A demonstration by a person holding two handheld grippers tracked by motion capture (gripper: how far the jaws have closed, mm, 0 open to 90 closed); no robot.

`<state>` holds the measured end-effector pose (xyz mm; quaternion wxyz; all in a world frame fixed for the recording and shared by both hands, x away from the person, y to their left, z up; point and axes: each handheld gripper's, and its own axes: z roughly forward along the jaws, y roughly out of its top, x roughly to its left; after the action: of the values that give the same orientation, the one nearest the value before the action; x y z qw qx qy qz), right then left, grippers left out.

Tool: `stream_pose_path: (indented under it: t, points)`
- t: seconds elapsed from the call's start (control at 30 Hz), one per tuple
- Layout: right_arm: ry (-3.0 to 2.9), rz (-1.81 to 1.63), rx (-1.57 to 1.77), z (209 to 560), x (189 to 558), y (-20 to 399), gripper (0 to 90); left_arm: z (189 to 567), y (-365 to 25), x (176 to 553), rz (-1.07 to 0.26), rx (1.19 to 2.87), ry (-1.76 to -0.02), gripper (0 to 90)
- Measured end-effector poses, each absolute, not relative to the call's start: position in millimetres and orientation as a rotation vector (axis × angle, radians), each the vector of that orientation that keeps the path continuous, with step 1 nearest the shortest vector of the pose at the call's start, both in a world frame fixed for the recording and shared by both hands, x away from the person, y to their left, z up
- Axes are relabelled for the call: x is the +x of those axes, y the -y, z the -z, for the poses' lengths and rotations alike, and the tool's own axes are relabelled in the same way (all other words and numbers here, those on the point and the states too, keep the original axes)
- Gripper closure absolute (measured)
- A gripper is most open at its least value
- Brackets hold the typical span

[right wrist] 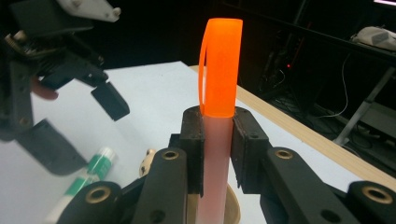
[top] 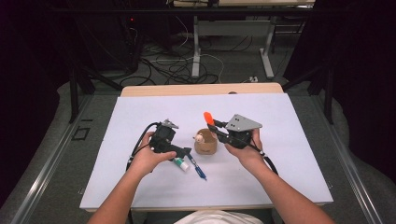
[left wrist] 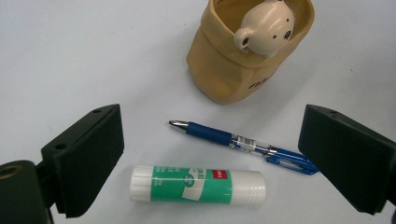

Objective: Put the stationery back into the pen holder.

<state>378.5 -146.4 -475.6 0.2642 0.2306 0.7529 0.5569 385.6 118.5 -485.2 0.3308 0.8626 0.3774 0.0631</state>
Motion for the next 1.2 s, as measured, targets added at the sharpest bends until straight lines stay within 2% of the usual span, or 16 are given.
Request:
stream_pose_path:
  t: [0.23,1.2]
  points:
    - [-1.979,-1.551,0.725,483,385,144,76.6,486,-117,385,-0.181,2.247,-0.977,1.2]
    - [-1.942,-1.611,0.874,526,395,145,76.6,490,-112,385,-0.239,2.237,-1.007,0.3]
